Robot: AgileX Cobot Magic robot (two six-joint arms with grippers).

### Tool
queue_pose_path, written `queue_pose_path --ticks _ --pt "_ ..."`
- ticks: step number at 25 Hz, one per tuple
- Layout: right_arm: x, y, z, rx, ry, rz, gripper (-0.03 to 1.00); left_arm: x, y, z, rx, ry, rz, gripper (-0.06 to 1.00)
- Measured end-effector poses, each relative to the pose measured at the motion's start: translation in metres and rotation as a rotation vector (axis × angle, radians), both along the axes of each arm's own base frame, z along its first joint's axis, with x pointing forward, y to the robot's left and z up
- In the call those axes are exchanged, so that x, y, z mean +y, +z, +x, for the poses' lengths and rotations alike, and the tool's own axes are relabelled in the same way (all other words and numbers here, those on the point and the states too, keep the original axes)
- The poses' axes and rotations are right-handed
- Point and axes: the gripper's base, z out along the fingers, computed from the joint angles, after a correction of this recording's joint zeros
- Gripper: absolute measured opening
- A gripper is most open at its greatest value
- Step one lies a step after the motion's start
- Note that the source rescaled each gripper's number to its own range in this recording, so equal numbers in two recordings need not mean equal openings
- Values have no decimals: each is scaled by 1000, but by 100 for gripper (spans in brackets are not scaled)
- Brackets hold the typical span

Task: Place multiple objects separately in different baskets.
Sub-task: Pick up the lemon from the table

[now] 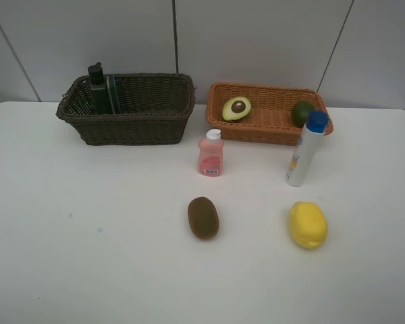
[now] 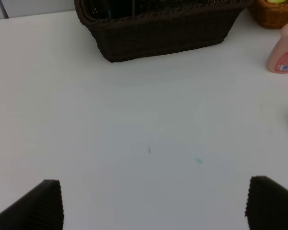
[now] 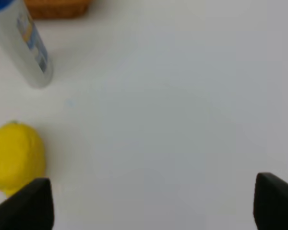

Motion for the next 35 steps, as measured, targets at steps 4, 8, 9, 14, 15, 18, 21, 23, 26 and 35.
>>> queue_pose_path --ticks 4,8,9,14,15,18,21,23,26,35 --pt "2 -20 52 279 -42 24 100 0 0 0 0 8 0 100" --pt "9 -39 108 429 -54 95 100 0 0 0 0 9 0 100" --pt "11 -42 120 449 -57 121 100 0 0 0 0 10 0 100" --pt "24 -60 164 569 8 216 100 0 0 0 0 13 0 100" --pt "27 -65 169 591 28 239 100 0 0 0 0 13 0 100" --pt "32 -78 177 652 61 287 100 0 0 0 0 13 0 100" --pt "41 -84 177 689 100 273 100 0 0 0 0 13 0 100" --pt "55 -84 176 686 155 253 100 0 0 0 0 13 0 100" --pt "75 -84 175 666 216 232 100 0 0 0 0 13 0 100" --pt "97 -101 167 552 261 146 100 0 0 0 0 13 0 100"
